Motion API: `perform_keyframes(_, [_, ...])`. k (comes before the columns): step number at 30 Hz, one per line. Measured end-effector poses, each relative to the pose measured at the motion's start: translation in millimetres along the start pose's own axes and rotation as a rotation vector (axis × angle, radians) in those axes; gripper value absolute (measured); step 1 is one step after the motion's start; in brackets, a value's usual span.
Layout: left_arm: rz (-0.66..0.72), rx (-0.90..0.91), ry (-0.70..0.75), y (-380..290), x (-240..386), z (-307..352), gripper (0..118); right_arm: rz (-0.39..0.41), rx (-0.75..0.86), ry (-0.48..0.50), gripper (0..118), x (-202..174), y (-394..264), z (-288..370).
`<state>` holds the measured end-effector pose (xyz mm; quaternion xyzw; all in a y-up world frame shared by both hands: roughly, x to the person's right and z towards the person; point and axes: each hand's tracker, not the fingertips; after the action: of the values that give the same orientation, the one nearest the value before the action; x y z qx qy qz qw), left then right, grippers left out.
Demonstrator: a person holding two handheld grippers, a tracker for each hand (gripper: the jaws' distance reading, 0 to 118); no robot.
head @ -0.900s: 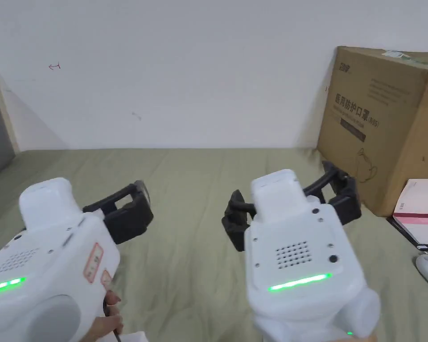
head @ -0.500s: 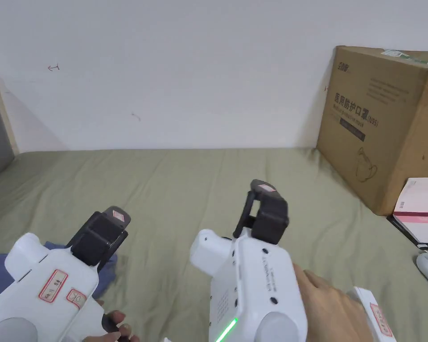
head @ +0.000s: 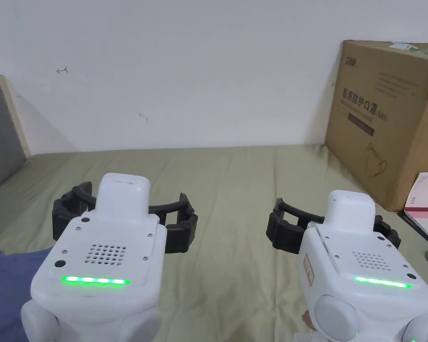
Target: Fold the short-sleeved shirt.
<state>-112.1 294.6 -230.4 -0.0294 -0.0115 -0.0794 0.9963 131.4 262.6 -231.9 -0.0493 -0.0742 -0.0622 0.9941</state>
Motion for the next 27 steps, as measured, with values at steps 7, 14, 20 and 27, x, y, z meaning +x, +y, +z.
perform_keyframes(7, [0.047, 0.034, 0.025, 5.2, -10.4, 4.8, 118, 0.269, 0.198, -0.034, 118, -26.6, 10.5, 15.1])
perform_keyframes(14, [0.046, 0.016, -0.007, 1.0, -9.4, 6.9, 12, 0.195, 0.143, -0.004, 41, -33.0, 11.2, 23.9])
perform_keyframes(20, [0.053, -0.008, -0.027, -2.7, -8.6, 3.4, 0, 0.169, 0.129, -0.029, 2, -29.5, 11.7, 21.1])
perform_keyframes(27, [0.044, 0.004, -0.037, 1.3, -7.4, 3.4, 0, 0.198, 0.092, -0.03, 1, -27.6, 16.7, 13.1])
